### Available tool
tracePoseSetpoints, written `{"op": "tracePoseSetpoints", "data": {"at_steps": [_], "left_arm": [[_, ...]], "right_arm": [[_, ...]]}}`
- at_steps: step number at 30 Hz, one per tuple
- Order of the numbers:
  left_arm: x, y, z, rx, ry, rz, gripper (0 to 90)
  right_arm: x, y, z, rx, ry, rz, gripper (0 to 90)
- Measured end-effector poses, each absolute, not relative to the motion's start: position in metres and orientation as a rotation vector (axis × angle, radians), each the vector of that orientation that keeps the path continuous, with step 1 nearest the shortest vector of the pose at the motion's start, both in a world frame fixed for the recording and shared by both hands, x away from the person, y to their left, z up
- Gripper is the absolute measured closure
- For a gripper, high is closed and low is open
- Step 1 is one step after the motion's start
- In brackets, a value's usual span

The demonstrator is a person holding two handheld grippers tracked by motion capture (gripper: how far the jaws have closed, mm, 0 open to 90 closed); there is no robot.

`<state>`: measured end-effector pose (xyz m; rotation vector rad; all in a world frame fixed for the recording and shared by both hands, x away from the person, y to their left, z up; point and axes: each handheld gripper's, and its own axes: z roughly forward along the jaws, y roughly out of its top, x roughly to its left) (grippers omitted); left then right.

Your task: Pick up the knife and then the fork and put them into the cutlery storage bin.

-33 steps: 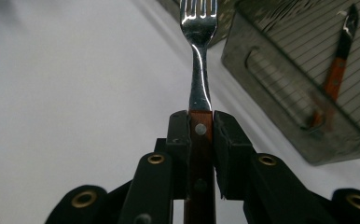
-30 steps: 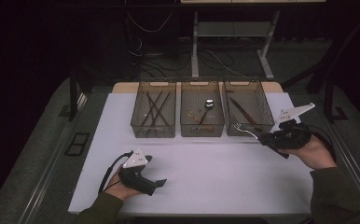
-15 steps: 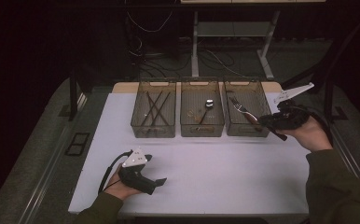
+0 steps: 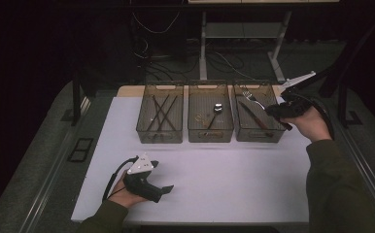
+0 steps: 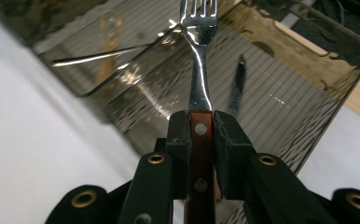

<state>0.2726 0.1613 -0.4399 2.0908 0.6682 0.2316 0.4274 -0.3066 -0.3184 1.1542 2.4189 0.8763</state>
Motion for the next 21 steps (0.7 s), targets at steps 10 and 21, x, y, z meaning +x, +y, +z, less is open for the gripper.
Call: {"op": "tracePoseSetpoints", "data": {"at_steps": [10, 21], "left_arm": [[0.272, 0.161, -0.439, 2.082, 0.663, 0.228, 0.0], [0.271, 0.161, -0.439, 2.08, 0.66, 0.217, 0.0]], "right_arm": [[0.461, -0.3, -0.343, 1.327, 2.349, 0.82, 77.4], [0.482, -0.287, -0.382, 1.416, 2.383, 0.702, 77.0]]}}
